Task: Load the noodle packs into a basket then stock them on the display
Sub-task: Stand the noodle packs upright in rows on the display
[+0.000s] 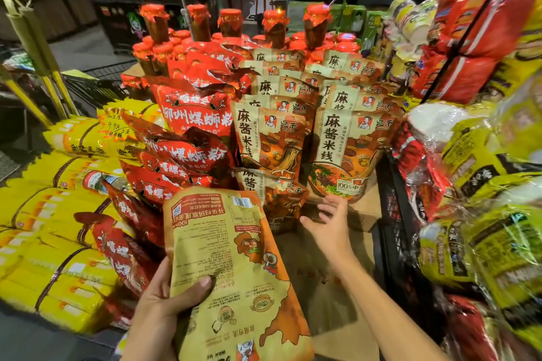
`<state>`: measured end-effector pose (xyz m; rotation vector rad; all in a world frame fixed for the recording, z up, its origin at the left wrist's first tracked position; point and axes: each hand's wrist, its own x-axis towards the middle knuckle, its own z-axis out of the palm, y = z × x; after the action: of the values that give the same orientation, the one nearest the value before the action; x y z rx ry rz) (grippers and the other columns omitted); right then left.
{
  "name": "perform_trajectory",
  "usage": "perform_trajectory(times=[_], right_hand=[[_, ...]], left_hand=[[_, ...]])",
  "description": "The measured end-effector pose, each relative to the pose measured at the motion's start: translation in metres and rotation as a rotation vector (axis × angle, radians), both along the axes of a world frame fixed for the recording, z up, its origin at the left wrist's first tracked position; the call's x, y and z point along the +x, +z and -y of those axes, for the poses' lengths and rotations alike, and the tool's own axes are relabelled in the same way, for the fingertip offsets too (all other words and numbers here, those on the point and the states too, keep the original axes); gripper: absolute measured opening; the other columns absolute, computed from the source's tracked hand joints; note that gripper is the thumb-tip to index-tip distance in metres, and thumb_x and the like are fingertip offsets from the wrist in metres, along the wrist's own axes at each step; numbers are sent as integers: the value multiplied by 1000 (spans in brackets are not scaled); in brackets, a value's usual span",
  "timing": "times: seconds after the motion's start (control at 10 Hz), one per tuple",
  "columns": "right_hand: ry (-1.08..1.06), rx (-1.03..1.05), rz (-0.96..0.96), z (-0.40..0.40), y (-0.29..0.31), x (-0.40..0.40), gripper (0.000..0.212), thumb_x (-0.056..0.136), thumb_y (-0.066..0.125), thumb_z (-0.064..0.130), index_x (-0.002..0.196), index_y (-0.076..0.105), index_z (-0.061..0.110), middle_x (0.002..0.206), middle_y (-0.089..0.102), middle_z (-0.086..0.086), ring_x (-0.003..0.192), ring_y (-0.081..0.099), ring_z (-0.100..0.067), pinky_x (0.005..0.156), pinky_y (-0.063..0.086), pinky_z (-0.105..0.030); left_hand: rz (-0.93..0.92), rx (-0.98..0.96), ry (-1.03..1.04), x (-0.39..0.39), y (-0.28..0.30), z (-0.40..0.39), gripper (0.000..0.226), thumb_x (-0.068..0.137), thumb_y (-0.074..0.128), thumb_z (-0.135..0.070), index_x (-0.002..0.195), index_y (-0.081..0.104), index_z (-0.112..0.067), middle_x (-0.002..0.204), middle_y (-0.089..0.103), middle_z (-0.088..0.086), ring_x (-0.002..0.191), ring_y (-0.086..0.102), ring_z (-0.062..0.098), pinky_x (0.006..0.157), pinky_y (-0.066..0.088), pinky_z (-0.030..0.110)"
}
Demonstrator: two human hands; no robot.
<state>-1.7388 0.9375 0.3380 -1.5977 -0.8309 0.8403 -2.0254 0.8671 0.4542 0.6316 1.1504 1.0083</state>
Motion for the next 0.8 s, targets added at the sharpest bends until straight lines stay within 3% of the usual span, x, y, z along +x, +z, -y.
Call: perform_trajectory(times=[0.1, 0.2, 0.3, 0.4, 0.5, 0.6, 0.7, 0.8], right_hand=[[66, 72, 185, 36, 13, 4, 76, 73, 87, 5, 118, 37, 39, 129, 49, -1, 123, 53, -16, 102, 47, -22], [278, 94, 372, 61, 21, 10, 89, 75, 83, 3, 131, 33, 50, 149, 37, 10, 140, 38, -6, 117, 33, -29], [470, 99, 683, 81, 36, 16, 103, 83, 54, -21, 147, 28, 56, 160, 12, 34, 151, 8, 6, 124, 11, -31], [497, 196, 765, 85, 48, 17, 85, 96, 48, -11, 150, 32, 53, 160, 14, 38, 151, 8, 8, 123, 6, -26], [610, 220, 582, 100, 61, 23, 44, 104, 46, 21, 143, 55, 41, 155, 44, 22, 147, 31, 0, 124, 24, -31], [589, 273, 512, 112, 58, 32, 50, 91, 66, 15, 140, 61, 26, 148, 56, 8, 140, 48, -9, 117, 39, -41], [447, 247, 390, 119, 40, 33, 64, 75, 84, 0, 130, 68, 29, 132, 68, 7, 125, 62, -14, 107, 50, -46], [273, 142, 179, 113, 30, 27, 43, 76, 87, 6, 108, 74, 32, 110, 77, 14, 108, 71, -6, 101, 55, -43]], left_hand=[[56, -66, -106, 13, -3, 2, 73, 54, 82, 8, 121, 67, -17, 113, 74, 20, 101, 72, 42, 91, 57, 55], [99, -120, -213, 20, -3, 2, 69, 57, 81, 7, 121, 65, -13, 112, 74, 23, 99, 72, 44, 92, 55, 54], [-2, -27, -516, 32, 2, -4, 83, 26, 97, -14, 104, 69, -24, 112, 72, 14, 65, 75, 9, 60, 61, 29], [13, -257, -696, 43, -6, -7, 122, 11, 93, -67, 125, 53, -46, 116, 66, -5, 70, 61, -23, 79, 55, 14], [-93, -228, -801, 52, -33, -31, 184, -7, 69, -91, 146, 17, -2, 132, 64, 4, 91, 60, -15, 75, 45, 1], [52, -298, -683, 52, -17, -20, 186, -10, 85, -71, 146, 28, 12, 121, 64, 20, 70, 69, 1, 55, 47, 5], [254, -348, -435, 77, -32, -29, 65, 76, 77, -40, 127, 62, -2, 94, 75, 20, 68, 75, 25, 50, 60, 25], [268, -373, -373, 84, -48, -32, 54, 101, 42, -46, 121, 61, 0, 112, 71, 29, 85, 75, 37, 56, 63, 33]])
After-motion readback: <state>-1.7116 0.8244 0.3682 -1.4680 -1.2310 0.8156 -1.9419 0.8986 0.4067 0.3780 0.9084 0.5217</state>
